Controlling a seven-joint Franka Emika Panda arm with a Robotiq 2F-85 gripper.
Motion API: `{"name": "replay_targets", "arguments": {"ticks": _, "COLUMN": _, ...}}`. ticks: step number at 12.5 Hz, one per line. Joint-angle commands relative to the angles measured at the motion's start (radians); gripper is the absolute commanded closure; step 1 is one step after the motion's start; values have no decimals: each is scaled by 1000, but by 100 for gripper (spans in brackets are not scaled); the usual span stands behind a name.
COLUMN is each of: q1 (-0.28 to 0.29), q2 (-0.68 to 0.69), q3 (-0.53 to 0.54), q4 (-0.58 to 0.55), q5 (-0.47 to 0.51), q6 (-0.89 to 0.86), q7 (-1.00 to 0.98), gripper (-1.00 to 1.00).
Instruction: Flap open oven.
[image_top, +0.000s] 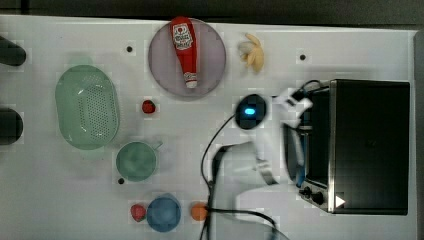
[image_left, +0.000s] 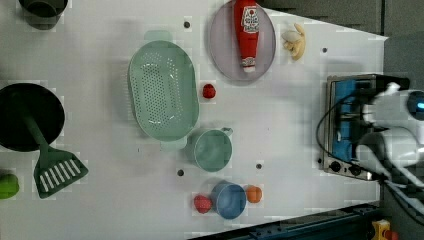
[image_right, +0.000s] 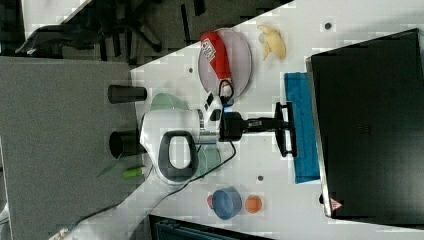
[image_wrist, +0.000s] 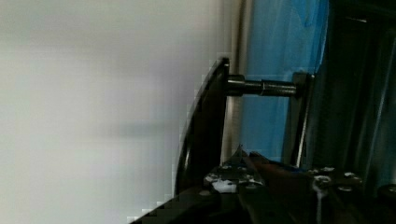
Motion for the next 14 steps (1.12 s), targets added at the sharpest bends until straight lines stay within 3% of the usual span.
{"name": "replay_targets", "arguments": {"ticks": 1, "q1": 105, "q2": 117, "q3": 47, "q4": -11, "q5": -96, "q6": -78, "q7": 341, "gripper": 65}}
{"name": "replay_targets", "arguments": {"ticks": 6, "q1": 222, "q2": 292, "q3": 57, "q4": 70, "q5": -249, "q6": -157, "q7": 583, "gripper": 65}}
{"name": "replay_targets", "arguments": {"ticks": 11, "q1": 297, "q2": 479, "q3": 55, "q4": 209, "q5": -279, "q6": -237, "q7": 638, "gripper": 65}}
{"name": "replay_targets", "arguments": {"ticks": 14, "q1": 310, "q2": 485, "q3": 55, "q4": 229, "q5": -278, "q6": -279, "q7": 656, "gripper": 65}}
